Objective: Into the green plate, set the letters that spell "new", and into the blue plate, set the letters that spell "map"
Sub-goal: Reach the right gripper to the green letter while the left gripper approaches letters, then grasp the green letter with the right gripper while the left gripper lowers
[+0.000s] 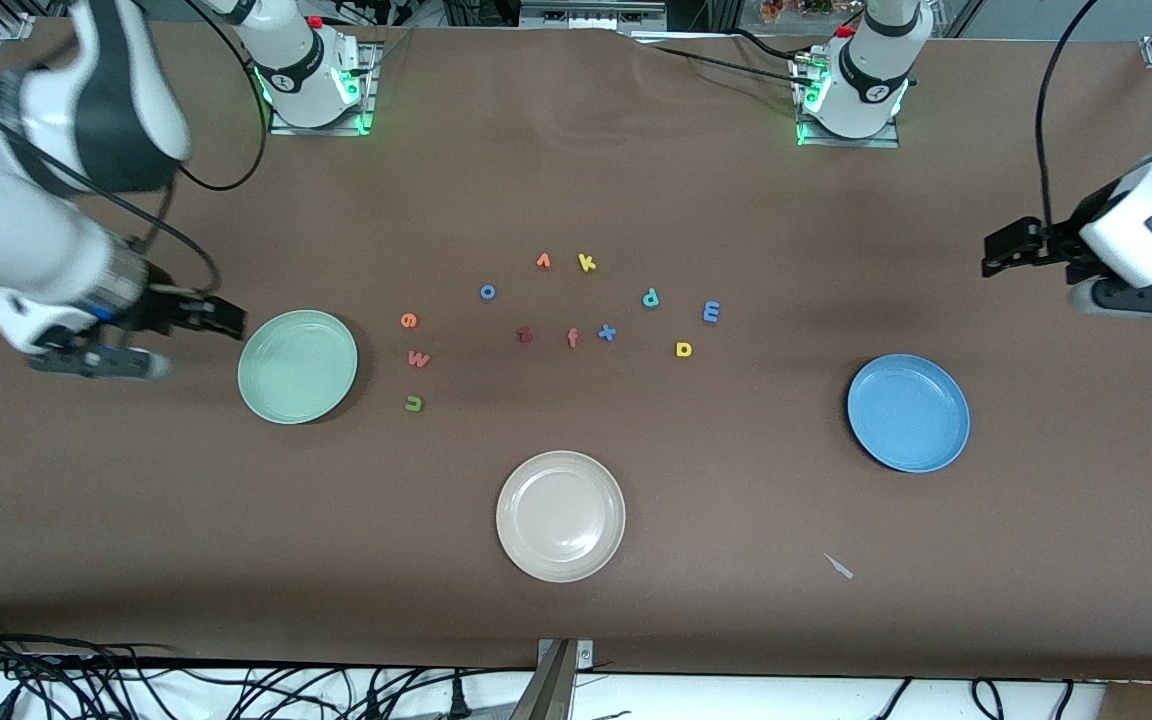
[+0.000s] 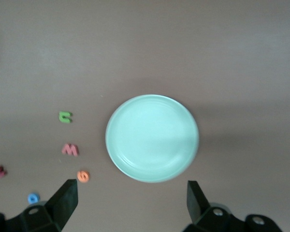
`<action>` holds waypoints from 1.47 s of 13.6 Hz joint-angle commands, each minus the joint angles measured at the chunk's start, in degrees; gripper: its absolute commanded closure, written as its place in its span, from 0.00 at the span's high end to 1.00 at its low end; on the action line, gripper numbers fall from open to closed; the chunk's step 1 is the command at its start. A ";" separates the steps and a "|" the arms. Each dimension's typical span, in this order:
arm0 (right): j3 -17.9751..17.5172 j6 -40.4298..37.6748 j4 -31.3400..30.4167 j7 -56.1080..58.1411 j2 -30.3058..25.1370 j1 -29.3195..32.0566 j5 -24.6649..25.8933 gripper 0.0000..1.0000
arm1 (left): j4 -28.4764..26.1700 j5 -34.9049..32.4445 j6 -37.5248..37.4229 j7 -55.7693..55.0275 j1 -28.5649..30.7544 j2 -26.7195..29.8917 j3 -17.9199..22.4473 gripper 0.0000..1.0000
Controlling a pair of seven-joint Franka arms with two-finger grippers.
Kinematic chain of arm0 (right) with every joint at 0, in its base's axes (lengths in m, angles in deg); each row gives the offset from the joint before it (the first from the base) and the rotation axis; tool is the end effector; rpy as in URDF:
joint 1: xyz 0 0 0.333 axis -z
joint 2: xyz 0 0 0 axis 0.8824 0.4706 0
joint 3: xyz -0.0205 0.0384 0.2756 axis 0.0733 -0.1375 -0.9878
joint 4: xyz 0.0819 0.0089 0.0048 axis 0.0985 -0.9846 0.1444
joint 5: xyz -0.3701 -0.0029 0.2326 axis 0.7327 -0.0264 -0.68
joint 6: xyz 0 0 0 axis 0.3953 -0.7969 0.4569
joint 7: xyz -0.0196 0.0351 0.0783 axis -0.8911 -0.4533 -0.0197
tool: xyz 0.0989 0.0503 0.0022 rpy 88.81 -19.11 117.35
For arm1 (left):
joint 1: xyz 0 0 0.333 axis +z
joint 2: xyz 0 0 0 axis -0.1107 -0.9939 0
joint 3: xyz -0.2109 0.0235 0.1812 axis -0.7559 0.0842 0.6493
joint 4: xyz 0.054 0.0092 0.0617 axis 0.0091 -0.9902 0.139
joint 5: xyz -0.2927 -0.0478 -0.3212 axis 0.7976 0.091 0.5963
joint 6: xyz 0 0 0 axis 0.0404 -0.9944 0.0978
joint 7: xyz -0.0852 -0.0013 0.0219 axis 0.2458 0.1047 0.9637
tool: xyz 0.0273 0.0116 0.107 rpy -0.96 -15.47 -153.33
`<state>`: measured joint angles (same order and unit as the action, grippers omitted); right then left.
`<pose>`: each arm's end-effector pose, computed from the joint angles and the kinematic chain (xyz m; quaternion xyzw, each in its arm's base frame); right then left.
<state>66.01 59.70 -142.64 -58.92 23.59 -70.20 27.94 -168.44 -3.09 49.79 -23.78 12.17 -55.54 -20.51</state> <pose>0.6475 0.1139 0.3667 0.9987 -0.0422 -0.0271 0.0081 0.6174 -0.0408 0.5141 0.9965 -0.0464 -0.0689 0.0063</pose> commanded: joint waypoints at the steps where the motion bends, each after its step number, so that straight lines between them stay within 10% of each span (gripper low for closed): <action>1: 0.21 7.18 -2.66 -11.18 4.19 -5.68 1.44 1.00 | 0.71 1.25 0.52 0.61 -2.90 -3.54 0.22 1.00; 11: 0.21 25.12 -10.31 -45.63 10.08 -13.09 5.66 0.99 | -6.66 0.82 10.87 0.26 -13.19 -8.31 -2.15 1.00; 20: 0.48 40.15 -10.23 -33.84 19.21 -12.39 5.84 0.81 | -27.57 0.55 33.02 -0.44 -13.19 -3.73 -7.06 1.00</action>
<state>66.52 97.04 -153.26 -96.52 41.52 -83.01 32.82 -189.72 -3.08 78.23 -23.93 -1.23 -62.86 -26.53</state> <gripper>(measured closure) 0.137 0.000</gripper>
